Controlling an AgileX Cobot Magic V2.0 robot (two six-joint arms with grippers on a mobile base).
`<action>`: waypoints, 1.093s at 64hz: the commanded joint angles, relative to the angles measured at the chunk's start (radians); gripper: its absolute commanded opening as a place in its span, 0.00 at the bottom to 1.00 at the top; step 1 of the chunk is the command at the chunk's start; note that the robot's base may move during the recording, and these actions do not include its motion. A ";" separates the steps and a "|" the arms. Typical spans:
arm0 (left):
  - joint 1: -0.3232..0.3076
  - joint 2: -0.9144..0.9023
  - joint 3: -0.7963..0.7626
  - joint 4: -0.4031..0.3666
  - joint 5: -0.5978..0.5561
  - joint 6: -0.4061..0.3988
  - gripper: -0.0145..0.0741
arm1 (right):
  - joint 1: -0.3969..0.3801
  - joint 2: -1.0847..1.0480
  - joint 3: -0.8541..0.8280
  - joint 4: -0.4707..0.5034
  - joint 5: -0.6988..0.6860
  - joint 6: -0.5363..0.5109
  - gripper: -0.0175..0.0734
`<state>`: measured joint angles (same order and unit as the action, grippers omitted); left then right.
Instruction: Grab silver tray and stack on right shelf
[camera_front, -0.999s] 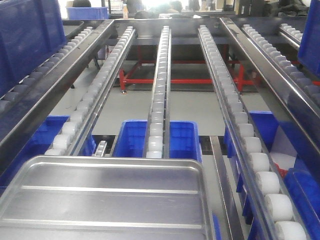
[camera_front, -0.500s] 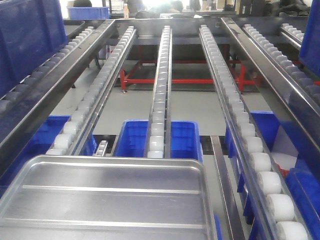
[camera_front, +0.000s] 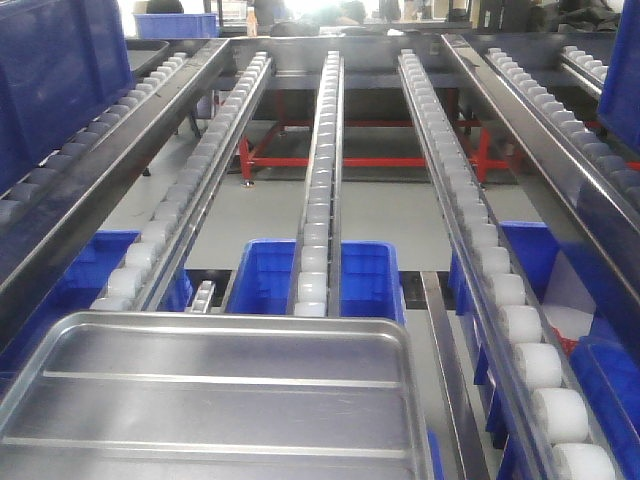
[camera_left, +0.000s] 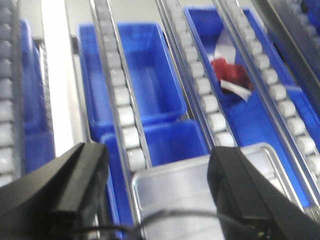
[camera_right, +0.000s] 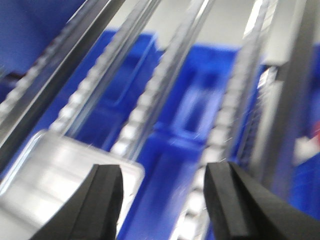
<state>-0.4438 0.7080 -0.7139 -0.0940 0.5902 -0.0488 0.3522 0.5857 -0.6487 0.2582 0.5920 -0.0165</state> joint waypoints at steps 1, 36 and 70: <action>-0.014 0.011 -0.039 -0.023 -0.047 -0.003 0.58 | 0.027 0.061 -0.033 0.042 -0.074 -0.005 0.73; -0.016 0.222 -0.039 -0.104 0.274 0.023 0.58 | 0.321 0.511 -0.061 0.141 -0.055 0.051 0.72; -0.071 0.466 -0.039 -0.062 0.198 -0.137 0.58 | 0.397 0.794 -0.271 -0.336 0.078 0.693 0.72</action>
<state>-0.4906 1.1646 -0.7208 -0.1737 0.8446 -0.0986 0.7165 1.3825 -0.8565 0.0214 0.6863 0.5533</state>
